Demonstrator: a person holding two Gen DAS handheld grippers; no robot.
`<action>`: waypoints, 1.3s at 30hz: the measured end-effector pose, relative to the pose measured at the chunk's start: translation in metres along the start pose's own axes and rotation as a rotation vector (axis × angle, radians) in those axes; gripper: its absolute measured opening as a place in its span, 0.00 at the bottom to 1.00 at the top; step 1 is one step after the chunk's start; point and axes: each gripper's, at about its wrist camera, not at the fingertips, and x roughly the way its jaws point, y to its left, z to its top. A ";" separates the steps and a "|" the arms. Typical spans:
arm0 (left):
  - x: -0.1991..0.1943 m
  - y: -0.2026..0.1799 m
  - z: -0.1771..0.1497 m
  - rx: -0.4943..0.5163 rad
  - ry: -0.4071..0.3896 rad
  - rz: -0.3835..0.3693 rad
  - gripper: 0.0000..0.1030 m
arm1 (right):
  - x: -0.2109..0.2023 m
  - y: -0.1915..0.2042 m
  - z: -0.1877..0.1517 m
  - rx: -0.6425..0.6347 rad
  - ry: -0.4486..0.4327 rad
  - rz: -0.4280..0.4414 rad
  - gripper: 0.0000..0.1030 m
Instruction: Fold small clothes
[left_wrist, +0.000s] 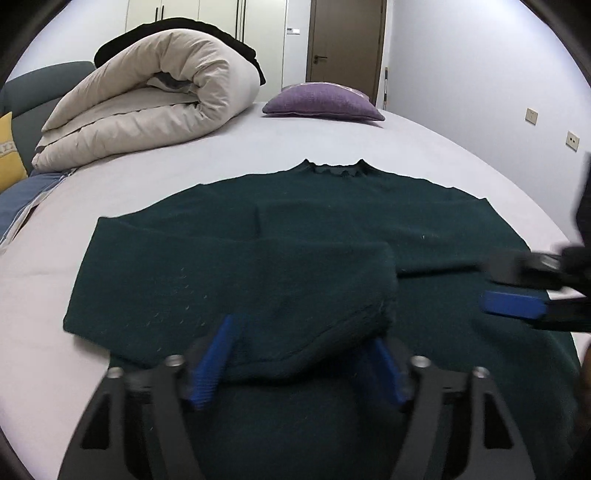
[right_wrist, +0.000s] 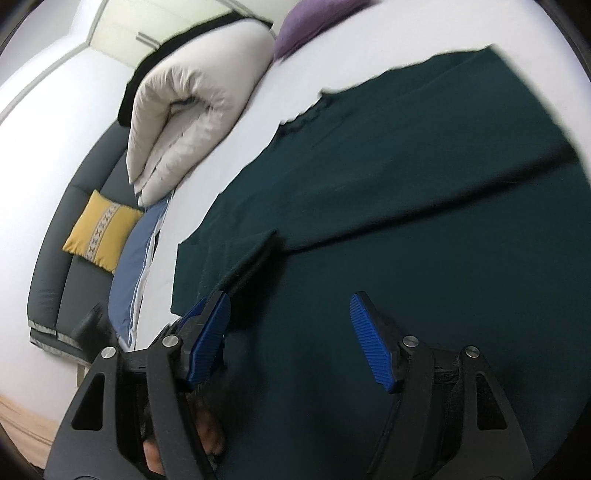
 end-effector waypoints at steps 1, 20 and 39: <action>-0.001 0.003 -0.004 -0.005 0.007 -0.008 0.76 | 0.016 0.004 0.005 0.011 0.028 0.013 0.65; -0.060 0.116 -0.023 -0.347 -0.063 -0.091 0.75 | 0.086 0.100 0.020 -0.332 0.078 -0.196 0.06; 0.028 0.174 0.041 -0.387 0.026 0.013 0.72 | 0.061 0.001 0.103 -0.292 0.021 -0.333 0.07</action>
